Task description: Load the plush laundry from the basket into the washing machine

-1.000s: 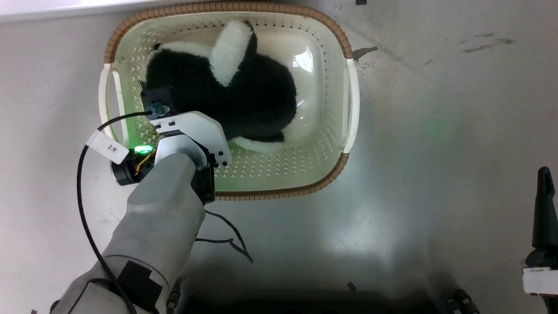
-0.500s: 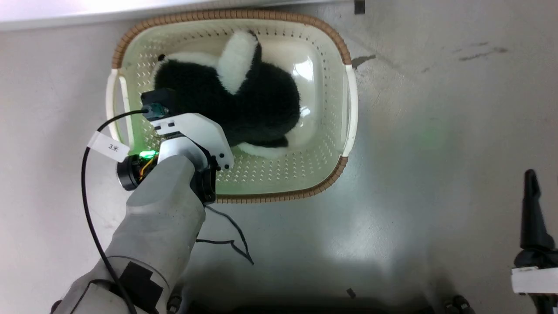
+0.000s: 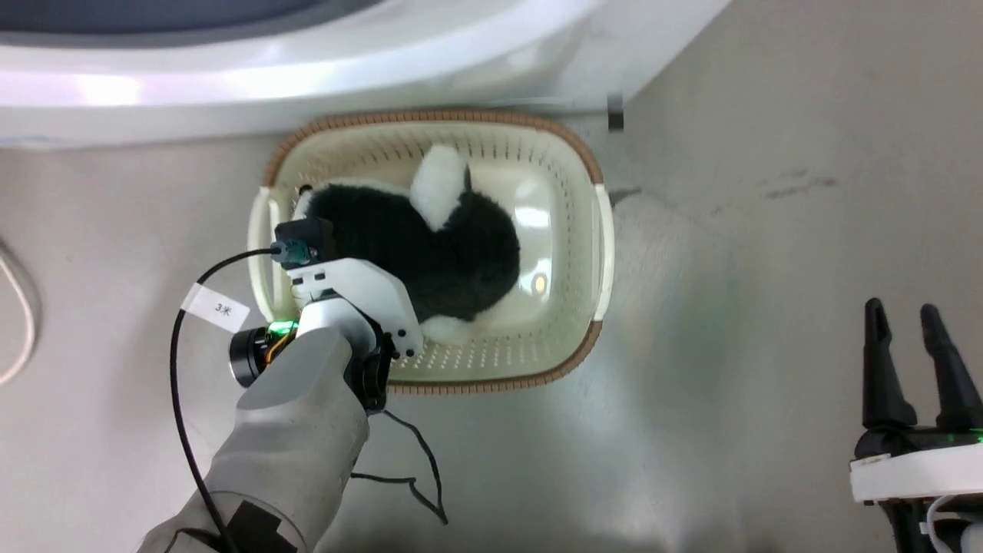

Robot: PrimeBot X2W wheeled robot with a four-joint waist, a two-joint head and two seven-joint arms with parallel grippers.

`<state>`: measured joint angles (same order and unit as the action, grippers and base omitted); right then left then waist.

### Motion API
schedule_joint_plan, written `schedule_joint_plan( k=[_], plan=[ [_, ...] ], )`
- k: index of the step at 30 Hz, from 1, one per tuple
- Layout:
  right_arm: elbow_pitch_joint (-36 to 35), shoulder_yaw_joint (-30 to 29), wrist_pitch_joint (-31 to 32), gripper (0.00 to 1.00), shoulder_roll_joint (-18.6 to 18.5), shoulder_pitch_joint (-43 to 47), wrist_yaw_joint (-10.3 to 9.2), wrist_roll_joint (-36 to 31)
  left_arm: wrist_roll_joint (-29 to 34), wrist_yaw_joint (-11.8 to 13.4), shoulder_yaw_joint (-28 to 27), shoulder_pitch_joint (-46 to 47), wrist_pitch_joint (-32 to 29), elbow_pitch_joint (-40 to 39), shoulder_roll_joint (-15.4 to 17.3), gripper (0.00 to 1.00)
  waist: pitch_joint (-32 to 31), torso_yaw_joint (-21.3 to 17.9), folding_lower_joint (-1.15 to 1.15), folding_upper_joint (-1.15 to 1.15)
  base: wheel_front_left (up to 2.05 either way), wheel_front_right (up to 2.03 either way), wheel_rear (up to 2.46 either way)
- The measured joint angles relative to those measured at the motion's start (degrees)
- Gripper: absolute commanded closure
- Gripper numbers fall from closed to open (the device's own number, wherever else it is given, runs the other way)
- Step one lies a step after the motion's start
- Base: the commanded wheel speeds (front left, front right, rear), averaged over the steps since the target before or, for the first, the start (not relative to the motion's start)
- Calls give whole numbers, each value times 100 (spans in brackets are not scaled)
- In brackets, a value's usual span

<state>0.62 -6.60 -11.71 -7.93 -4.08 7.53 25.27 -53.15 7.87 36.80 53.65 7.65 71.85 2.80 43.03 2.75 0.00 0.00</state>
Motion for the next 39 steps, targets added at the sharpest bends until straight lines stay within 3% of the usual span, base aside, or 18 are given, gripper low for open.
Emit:
schedule_joint_plan(
  k=[18,27,33,39],
  plan=[
    [901,263,-148,0,305,-30,0,-58,120,-454,300,-498,335,-199,200,100,-1452,103,-1,0,0,0,0],
    [1233,232,-159,0,426,148,0,-165,163,-549,328,-1013,561,-881,417,100,-2272,272,-1,0,0,0,0],
    [1349,171,-158,0,461,397,0,-213,182,-327,263,-1394,636,-1801,701,100,-2822,396,-1,0,0,0,0],
    [1378,126,-152,0,479,585,0,-266,409,185,81,-1890,661,-3163,1117,100,-3306,491,-2,0,0,0,0]
  ],
)
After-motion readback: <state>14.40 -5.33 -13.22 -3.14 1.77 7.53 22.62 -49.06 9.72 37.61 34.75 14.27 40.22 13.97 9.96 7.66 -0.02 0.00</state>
